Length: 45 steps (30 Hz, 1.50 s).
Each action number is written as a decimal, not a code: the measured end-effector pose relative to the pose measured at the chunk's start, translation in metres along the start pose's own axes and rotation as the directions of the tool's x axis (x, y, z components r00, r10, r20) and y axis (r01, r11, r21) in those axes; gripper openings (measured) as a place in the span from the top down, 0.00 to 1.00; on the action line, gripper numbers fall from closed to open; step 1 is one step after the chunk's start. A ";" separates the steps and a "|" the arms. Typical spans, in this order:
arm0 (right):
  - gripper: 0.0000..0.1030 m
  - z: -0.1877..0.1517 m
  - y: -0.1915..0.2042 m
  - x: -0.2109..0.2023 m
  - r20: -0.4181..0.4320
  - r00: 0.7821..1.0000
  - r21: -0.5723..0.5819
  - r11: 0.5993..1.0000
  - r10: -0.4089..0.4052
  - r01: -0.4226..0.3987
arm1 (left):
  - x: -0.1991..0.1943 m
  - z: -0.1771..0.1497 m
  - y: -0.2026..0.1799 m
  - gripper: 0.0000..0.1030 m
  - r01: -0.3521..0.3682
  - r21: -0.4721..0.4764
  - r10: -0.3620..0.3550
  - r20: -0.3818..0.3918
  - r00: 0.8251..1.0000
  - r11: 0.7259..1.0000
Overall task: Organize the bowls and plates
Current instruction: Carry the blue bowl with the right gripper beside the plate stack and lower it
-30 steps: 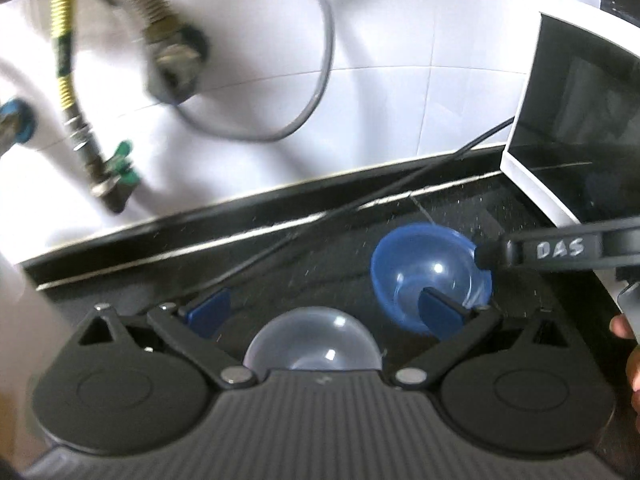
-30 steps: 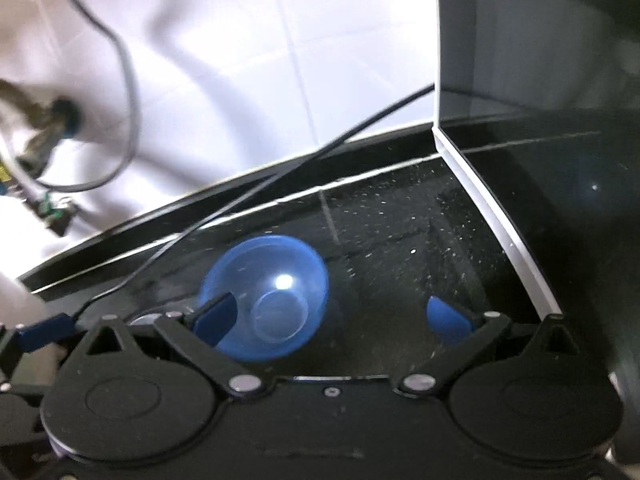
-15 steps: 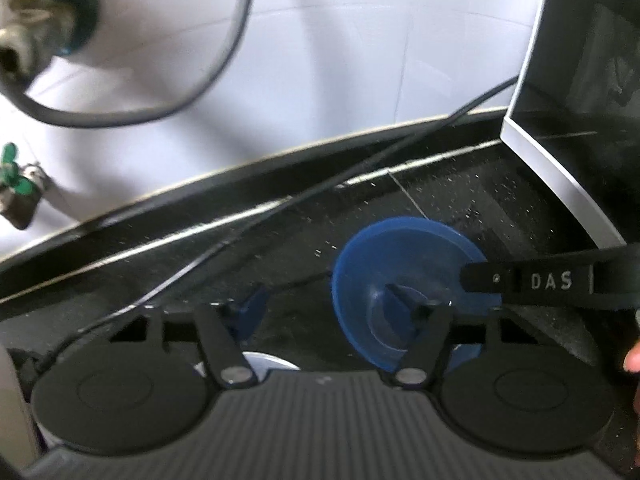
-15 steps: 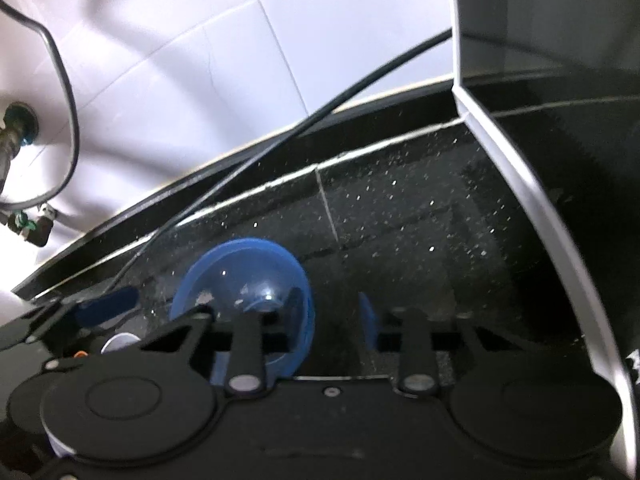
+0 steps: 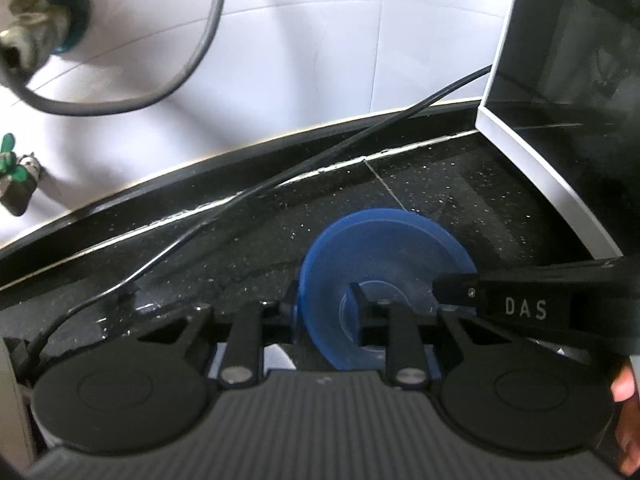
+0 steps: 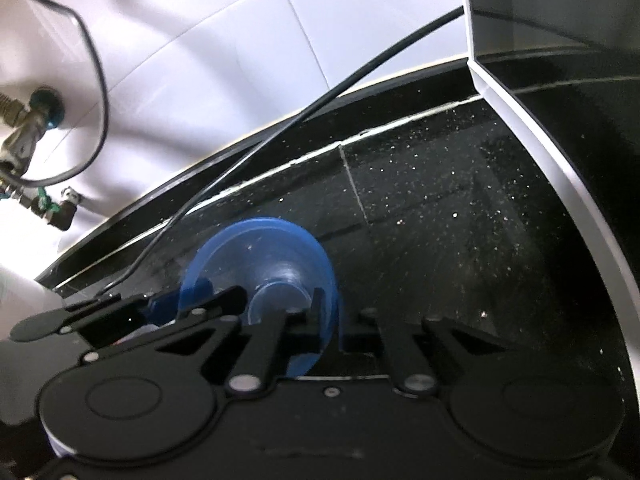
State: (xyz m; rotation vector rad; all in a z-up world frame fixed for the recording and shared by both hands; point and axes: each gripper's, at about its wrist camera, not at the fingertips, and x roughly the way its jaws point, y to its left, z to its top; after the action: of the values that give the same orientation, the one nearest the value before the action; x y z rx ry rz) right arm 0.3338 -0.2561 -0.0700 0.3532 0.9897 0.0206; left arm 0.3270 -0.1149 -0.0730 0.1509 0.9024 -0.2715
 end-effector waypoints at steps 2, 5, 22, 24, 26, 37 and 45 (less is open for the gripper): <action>0.94 -0.005 0.003 -0.010 0.015 1.000 -0.009 1.000 -0.002 0.002 | -0.010 -0.004 0.000 0.78 -0.002 0.000 0.002 0.003 1.000 1.000; 0.94 -0.013 0.007 -0.025 0.037 0.999 -0.018 1.000 -0.002 0.003 | -0.025 -0.012 -0.001 0.78 -0.004 -0.004 0.004 0.001 1.000 1.000; 0.94 -0.118 0.058 -0.103 -0.018 1.000 -0.119 0.993 0.003 -0.005 | -0.135 -0.110 0.015 0.78 0.050 -0.004 -0.050 -0.038 0.998 0.999; 0.94 -0.134 0.068 -0.107 -0.034 0.999 -0.133 0.991 0.010 -0.014 | -0.145 -0.123 0.022 0.78 0.058 -0.014 -0.058 -0.043 0.997 0.998; 0.94 -0.147 0.076 -0.111 -0.053 0.998 -0.145 0.989 0.018 -0.025 | -0.156 -0.137 0.029 0.78 0.065 -0.023 -0.066 -0.049 0.997 0.998; 0.93 -0.200 0.110 -0.127 -0.123 0.992 -0.212 0.976 0.031 -0.056 | -0.187 -0.191 0.052 0.78 0.107 -0.020 -0.108 -0.095 0.990 0.994; 0.93 -0.227 0.119 -0.132 -0.159 0.987 -0.244 0.969 0.009 -0.048 | -0.187 -0.217 0.049 0.78 0.142 -0.009 -0.141 -0.158 0.977 0.990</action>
State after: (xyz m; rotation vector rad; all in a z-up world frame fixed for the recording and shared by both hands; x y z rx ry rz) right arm 0.0911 -0.1032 -0.0392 0.1377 1.1238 0.1991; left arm 0.0686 0.0160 -0.0571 0.1117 1.0722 -0.3974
